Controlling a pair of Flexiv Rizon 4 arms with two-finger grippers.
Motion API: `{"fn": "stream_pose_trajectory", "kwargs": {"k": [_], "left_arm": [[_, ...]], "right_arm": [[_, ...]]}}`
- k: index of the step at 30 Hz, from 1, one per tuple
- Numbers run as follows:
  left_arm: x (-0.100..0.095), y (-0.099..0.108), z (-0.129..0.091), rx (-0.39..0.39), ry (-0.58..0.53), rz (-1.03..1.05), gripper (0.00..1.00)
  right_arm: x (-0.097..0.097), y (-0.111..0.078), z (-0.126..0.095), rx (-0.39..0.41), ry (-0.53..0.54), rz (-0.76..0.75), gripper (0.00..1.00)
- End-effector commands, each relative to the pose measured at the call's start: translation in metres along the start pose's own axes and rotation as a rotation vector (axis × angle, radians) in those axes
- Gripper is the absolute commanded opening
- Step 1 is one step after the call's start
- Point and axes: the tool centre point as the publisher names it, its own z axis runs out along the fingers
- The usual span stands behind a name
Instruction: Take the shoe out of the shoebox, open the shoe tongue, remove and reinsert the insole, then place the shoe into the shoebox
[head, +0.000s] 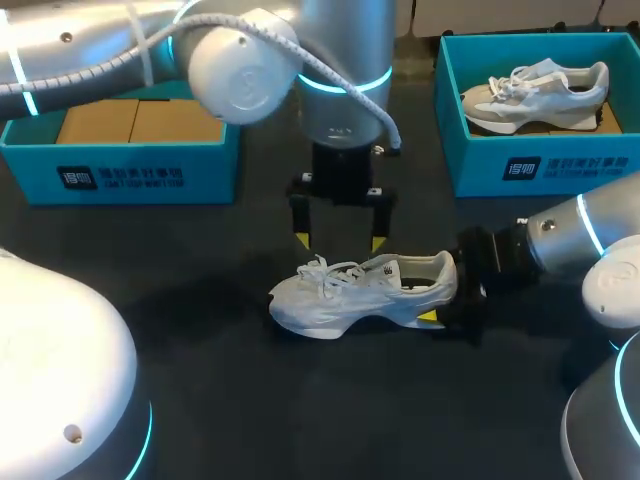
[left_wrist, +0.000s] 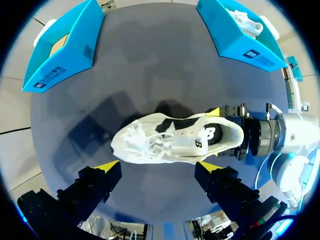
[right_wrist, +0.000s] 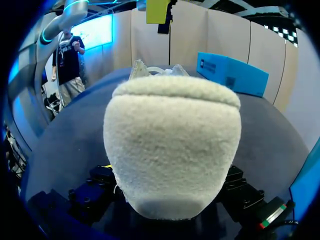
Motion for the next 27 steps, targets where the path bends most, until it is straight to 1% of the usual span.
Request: {"fn": "stream_pose_trajectory", "kwargs": {"k": [1,9,19,27], "left_arm": [[0.013,-0.006,0.011,-0.010,-0.011,0.002,1.00],[0.025,-0.009,0.027,-0.017,-0.036,0.015,1.00],[0.037,-0.011,0.047,-0.035,-0.040,0.017,1.00],[0.048,-0.012,0.057,-0.041,-0.042,0.014,1.00]], "right_arm": [[0.000,0.000,0.000,0.000,-0.001,-0.001,0.00],[0.000,0.000,0.000,0.000,-0.001,-0.001,0.00],[0.000,0.000,0.000,0.000,-0.001,-0.001,0.00],[0.000,0.000,0.000,0.000,-0.001,-0.001,0.00]]}}
